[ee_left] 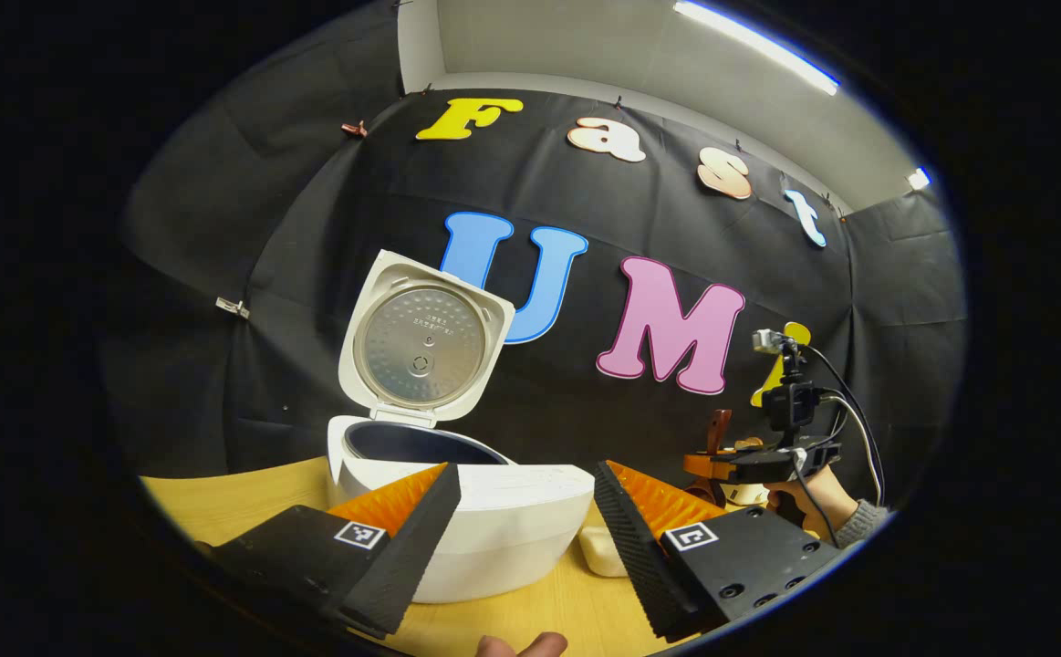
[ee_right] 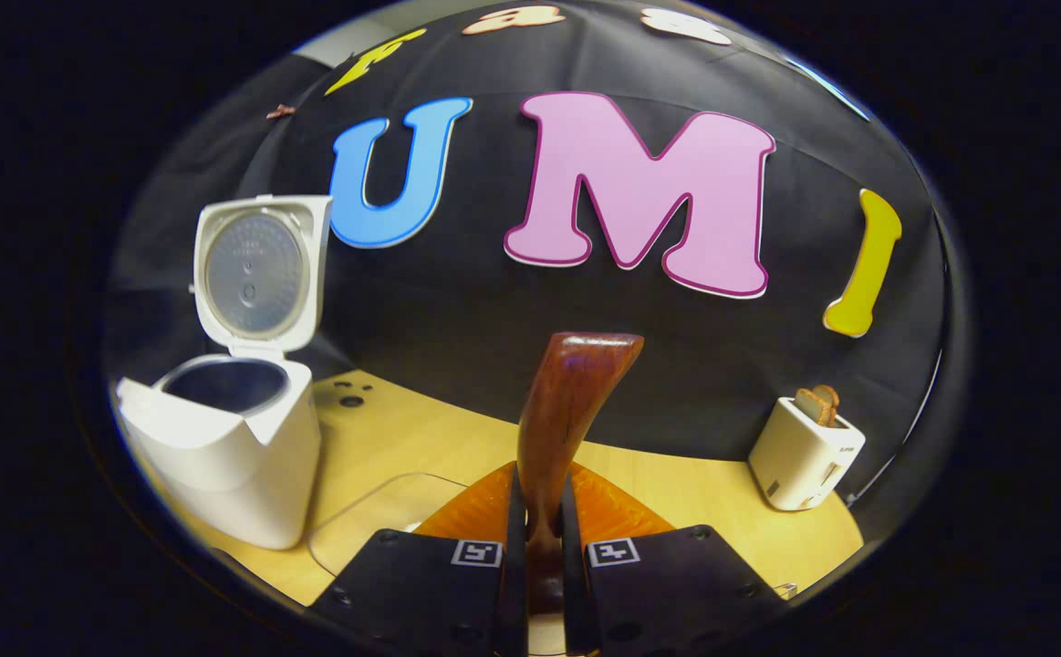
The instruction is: Close the left gripper, press the button to open the rice cooker; take a wooden spoon from the chopstick holder with the right hand, scoop a spoonful of rice and pour it into the rice cooker, then put the wooden spoon back into the chopstick holder.
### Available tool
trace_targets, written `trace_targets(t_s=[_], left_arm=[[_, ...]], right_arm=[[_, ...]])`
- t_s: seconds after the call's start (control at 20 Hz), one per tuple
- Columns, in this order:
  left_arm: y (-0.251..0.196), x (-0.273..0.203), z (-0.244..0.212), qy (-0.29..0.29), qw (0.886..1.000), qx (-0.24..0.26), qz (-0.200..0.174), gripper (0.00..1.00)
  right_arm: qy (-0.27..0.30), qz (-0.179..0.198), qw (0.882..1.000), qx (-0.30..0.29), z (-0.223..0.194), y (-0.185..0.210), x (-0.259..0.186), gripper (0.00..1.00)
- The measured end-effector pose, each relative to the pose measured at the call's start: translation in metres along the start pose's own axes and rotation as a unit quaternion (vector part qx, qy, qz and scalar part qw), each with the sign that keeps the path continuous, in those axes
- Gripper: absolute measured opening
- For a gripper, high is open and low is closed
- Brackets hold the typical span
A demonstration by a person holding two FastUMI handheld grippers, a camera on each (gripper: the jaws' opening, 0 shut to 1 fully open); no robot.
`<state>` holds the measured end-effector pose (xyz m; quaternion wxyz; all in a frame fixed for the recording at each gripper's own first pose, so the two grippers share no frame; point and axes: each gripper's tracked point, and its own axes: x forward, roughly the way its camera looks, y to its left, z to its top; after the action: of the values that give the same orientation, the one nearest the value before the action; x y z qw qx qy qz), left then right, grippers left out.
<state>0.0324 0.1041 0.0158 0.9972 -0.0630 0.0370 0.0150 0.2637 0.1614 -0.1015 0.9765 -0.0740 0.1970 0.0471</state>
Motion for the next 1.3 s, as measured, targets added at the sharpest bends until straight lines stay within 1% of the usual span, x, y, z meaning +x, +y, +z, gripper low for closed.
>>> trace_targets(t_s=[0.15,0.25,0.35,0.4,0.45,0.5,0.6,0.65,0.7,0.8,0.85,0.95,1.0,1.15,1.3], left_arm=[[0.008,-0.001,0.002,0.000,1.000,-0.009,-0.001,0.95],[0.008,-0.002,0.002,-0.001,1.000,-0.010,-0.005,0.95],[0.009,0.000,0.002,-0.001,1.000,-0.004,-0.001,0.95],[0.007,0.000,0.001,-0.001,1.000,-0.004,-0.001,0.95],[0.007,0.000,0.003,-0.002,1.000,-0.005,-0.001,0.95],[0.009,-0.001,0.002,-0.002,1.000,-0.007,-0.001,0.95],[0.009,-0.001,0.002,-0.001,1.000,-0.006,-0.001,0.95],[0.008,-0.001,0.003,0.000,1.000,-0.005,0.000,0.95],[0.008,0.000,0.002,0.000,1.000,-0.004,-0.001,0.95],[0.009,-0.001,0.003,-0.001,1.000,-0.005,-0.001,0.95],[0.009,-0.001,0.003,0.000,1.000,-0.005,-0.002,0.95],[0.009,-0.001,0.004,0.000,1.000,-0.003,-0.001,0.95],[0.008,-0.001,0.002,0.001,1.000,-0.002,-0.001,0.95],[0.009,-0.001,0.003,0.000,1.000,-0.004,-0.001,0.95],[0.010,-0.002,0.003,0.001,1.000,-0.007,-0.002,0.95]], right_arm=[[0.031,0.002,0.999,-0.011,-0.023,0.013,0.007,0.19],[0.052,0.015,0.999,-0.002,-0.038,0.027,0.011,0.19],[0.049,0.028,0.998,0.021,-0.039,0.043,0.013,0.19],[0.046,0.035,0.998,0.037,-0.038,0.052,0.013,0.09],[0.048,0.047,0.996,0.060,-0.038,0.061,0.014,0.17],[0.049,0.056,0.994,0.085,-0.038,0.067,0.015,0.17],[0.052,0.059,0.988,0.134,-0.038,0.067,0.017,0.18],[0.055,0.060,0.982,0.173,-0.038,0.063,0.019,0.17],[0.059,0.058,0.972,0.218,-0.039,0.057,0.020,0.17],[0.072,0.062,0.943,0.320,-0.043,0.043,0.020,0.18],[0.077,0.068,0.929,0.355,-0.048,0.039,0.024,0.17],[0.082,0.070,0.910,0.400,-0.056,0.028,0.027,0.17],[0.081,0.070,0.902,0.418,-0.057,0.025,0.027,0.17],[0.068,0.068,0.891,0.443,-0.048,0.017,0.025,0.17],[0.060,0.078,0.872,0.480,-0.035,0.015,0.019,0.17]])
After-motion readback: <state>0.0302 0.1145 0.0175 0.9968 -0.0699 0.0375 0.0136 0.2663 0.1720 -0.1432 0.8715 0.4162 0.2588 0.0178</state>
